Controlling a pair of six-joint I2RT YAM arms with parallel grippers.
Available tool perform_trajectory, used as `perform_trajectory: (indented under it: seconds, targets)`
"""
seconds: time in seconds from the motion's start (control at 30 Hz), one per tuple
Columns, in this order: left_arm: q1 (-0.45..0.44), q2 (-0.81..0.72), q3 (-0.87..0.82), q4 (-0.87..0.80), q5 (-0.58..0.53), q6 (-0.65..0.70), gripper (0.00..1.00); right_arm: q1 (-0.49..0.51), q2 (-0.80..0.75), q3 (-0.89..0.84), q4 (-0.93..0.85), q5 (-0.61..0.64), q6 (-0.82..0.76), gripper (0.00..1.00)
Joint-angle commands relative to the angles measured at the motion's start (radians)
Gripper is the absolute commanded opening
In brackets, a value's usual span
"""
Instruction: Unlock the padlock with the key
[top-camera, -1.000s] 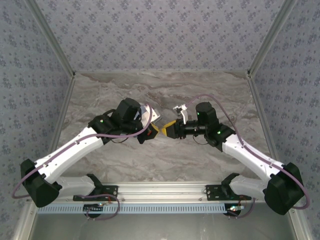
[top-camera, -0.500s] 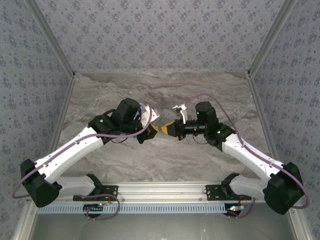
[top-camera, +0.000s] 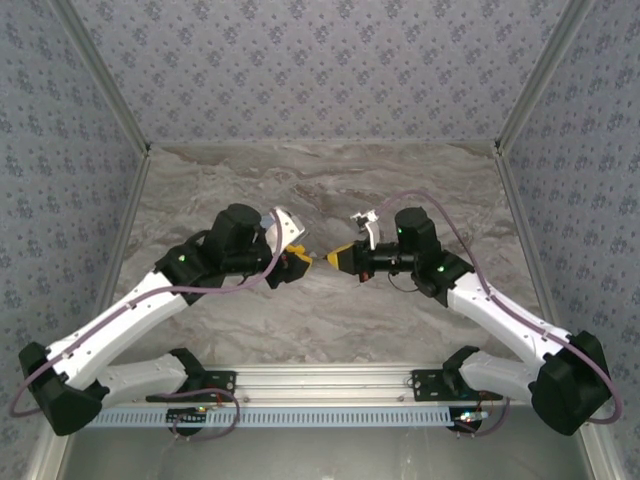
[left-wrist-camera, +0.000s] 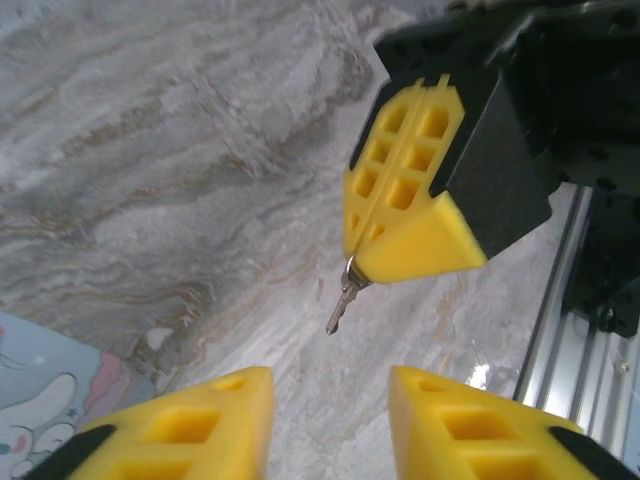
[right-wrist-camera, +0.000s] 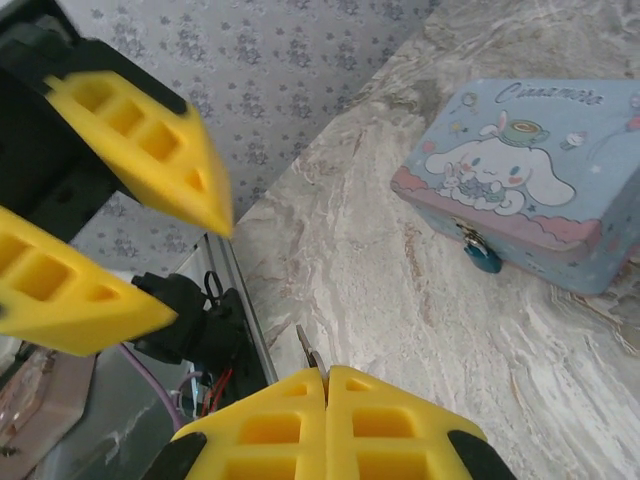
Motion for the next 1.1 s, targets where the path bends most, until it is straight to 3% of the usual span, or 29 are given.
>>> perform_trajectory:
  seconds: [0.0,0.1,0.23,0.43,0.67,1.07]
  targets:
    - [0.013,-0.060,-0.039,0.103,-0.063,-0.082,0.45,-0.018,-0.033,-0.032,0.083,0.030,0.078,0.00]
    - [0.045,-0.112,-0.104,0.209,-0.074,-0.222,0.57,-0.030,-0.051,-0.062,0.167,0.055,0.147,0.00]
    - [0.071,-0.165,-0.236,0.449,-0.095,-0.530,0.75,-0.035,-0.064,-0.100,0.304,0.118,0.281,0.00]
    - [0.072,-0.180,-0.428,0.857,-0.122,-0.898,0.84,-0.025,-0.060,-0.120,0.452,0.211,0.454,0.00]
    - [0.064,-0.148,-0.456,0.970,-0.135,-1.030,0.83,0.018,-0.028,-0.095,0.500,0.257,0.514,0.00]
    - [0.057,-0.097,-0.449,1.000,-0.126,-1.077,0.69,0.088,0.057,-0.035,0.539,0.259,0.522,0.00]
